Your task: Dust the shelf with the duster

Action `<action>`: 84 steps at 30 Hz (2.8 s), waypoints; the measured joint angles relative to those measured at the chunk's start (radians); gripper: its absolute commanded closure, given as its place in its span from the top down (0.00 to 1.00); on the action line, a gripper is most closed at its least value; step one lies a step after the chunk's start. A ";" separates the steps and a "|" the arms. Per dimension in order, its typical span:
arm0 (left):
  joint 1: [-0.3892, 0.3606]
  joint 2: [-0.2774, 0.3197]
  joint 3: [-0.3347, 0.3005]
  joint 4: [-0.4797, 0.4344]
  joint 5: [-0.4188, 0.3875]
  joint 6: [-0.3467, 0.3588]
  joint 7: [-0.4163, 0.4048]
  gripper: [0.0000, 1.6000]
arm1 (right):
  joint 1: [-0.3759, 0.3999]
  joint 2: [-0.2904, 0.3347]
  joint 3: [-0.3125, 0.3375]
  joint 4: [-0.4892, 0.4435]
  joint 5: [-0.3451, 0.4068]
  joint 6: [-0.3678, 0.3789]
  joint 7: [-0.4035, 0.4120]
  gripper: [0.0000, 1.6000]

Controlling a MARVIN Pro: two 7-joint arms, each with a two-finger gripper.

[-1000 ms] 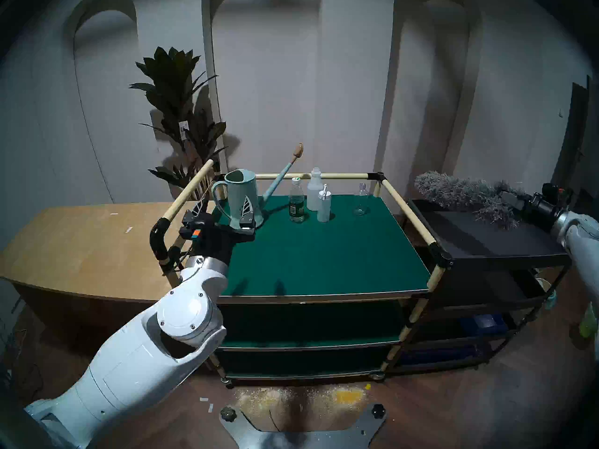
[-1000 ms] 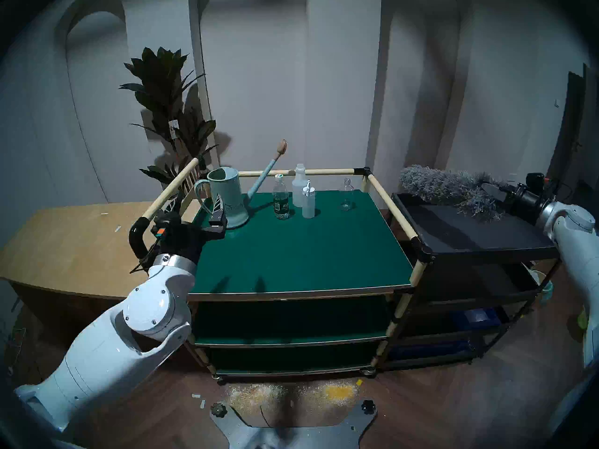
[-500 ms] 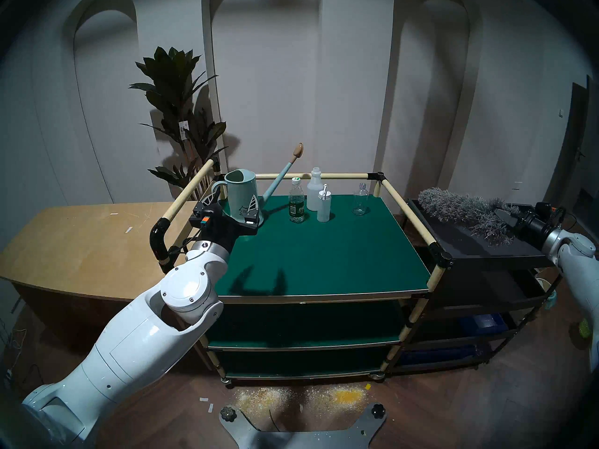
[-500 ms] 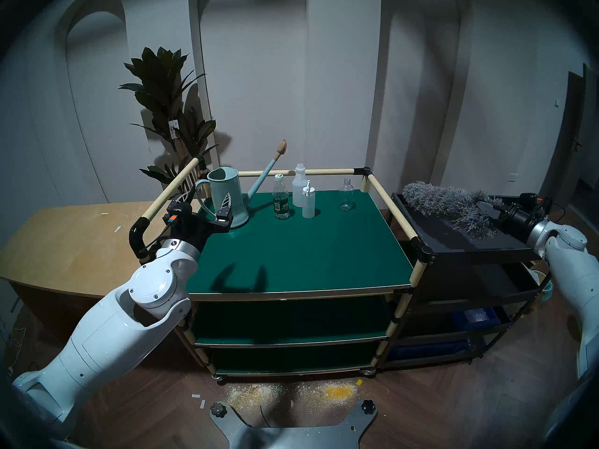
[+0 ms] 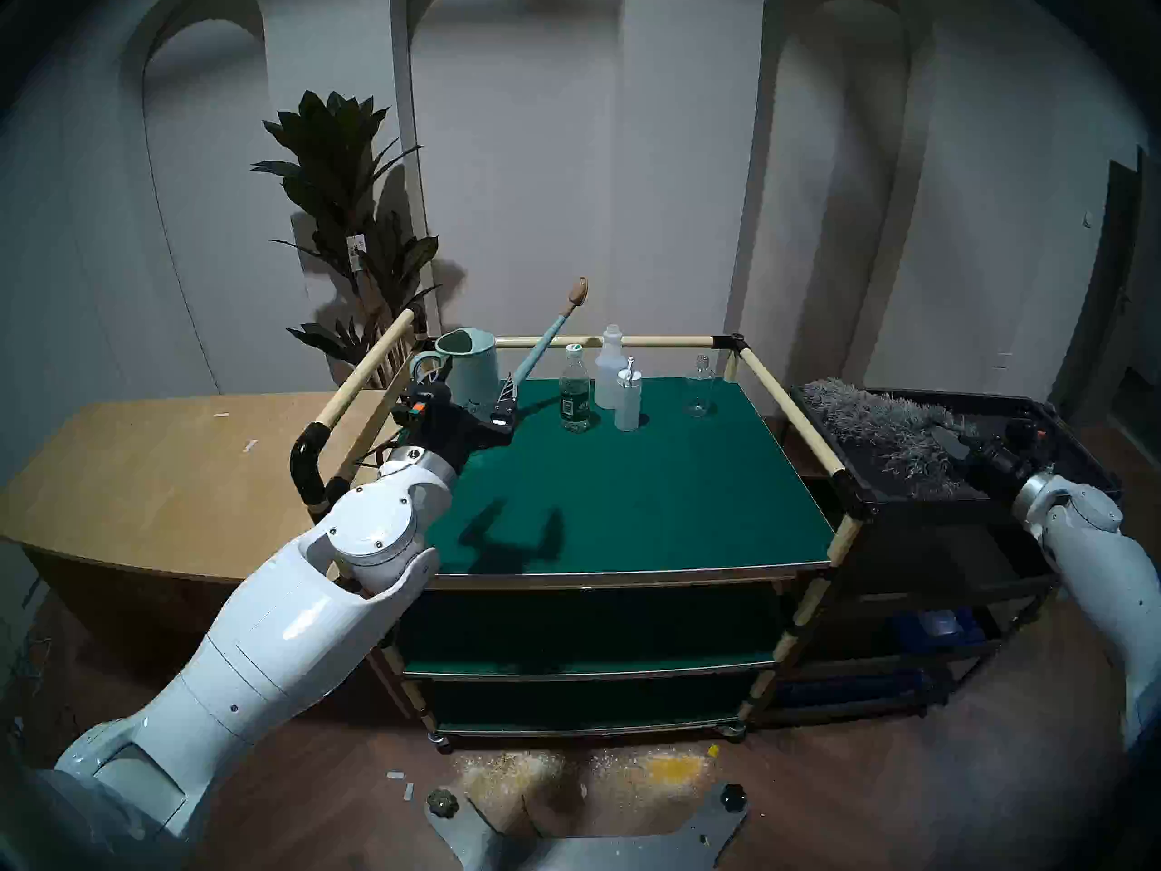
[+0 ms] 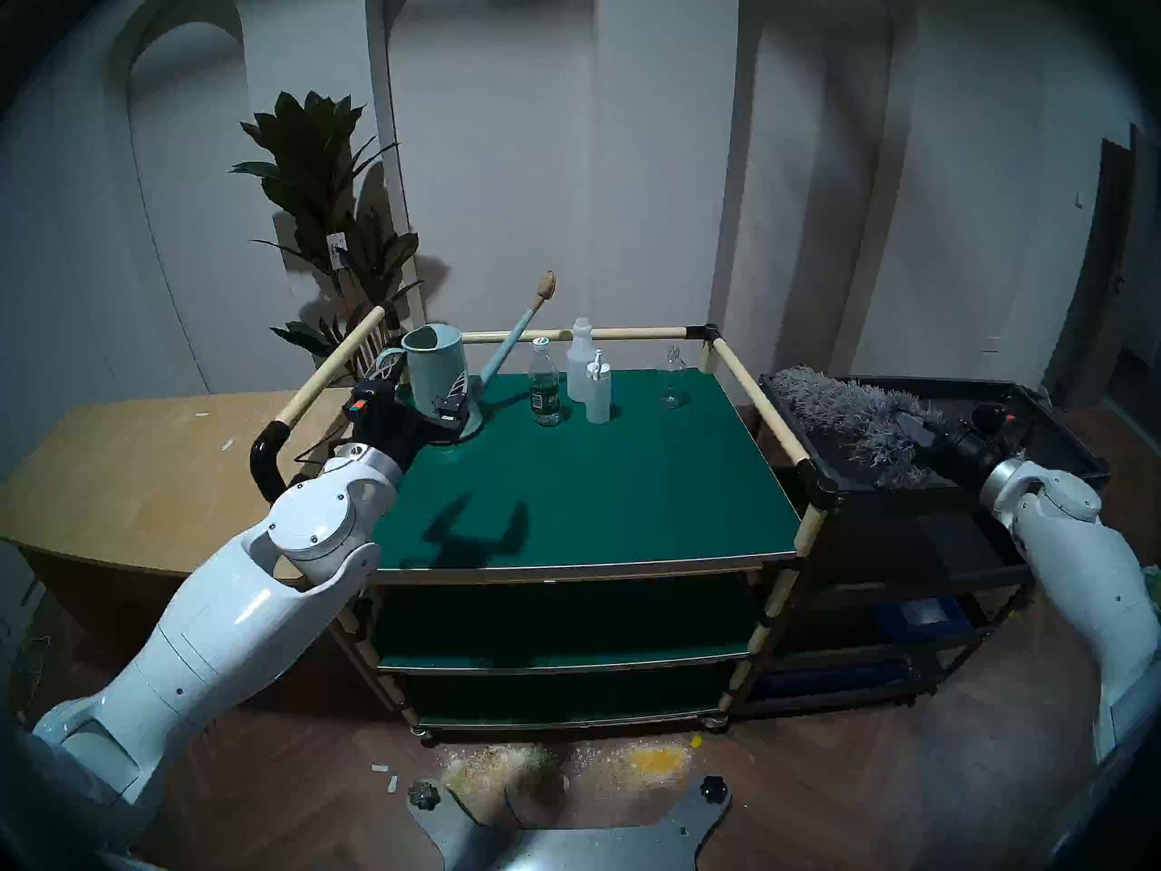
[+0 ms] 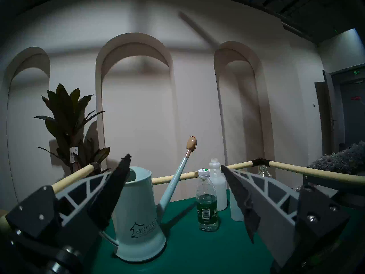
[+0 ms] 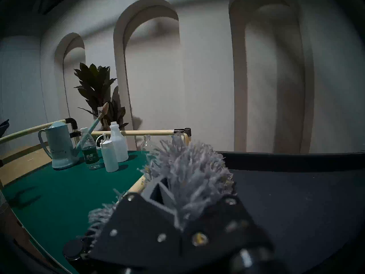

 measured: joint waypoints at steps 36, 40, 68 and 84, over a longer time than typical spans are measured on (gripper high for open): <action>-0.049 -0.038 -0.010 0.125 -0.054 -0.137 -0.170 1.00 | -0.337 0.021 0.156 -0.481 -0.052 0.097 -0.643 1.00; -0.049 -0.040 -0.012 0.128 -0.051 -0.142 -0.171 1.00 | -0.345 0.024 0.168 -0.495 -0.046 0.113 -0.663 1.00; -0.048 -0.053 -0.020 0.142 -0.038 -0.145 -0.173 1.00 | -0.232 0.030 0.209 -0.423 0.165 0.302 -0.564 1.00; -0.046 -0.022 -0.072 0.084 -0.085 -0.075 -0.116 1.00 | -0.115 0.050 0.237 -0.601 0.204 0.321 -0.571 1.00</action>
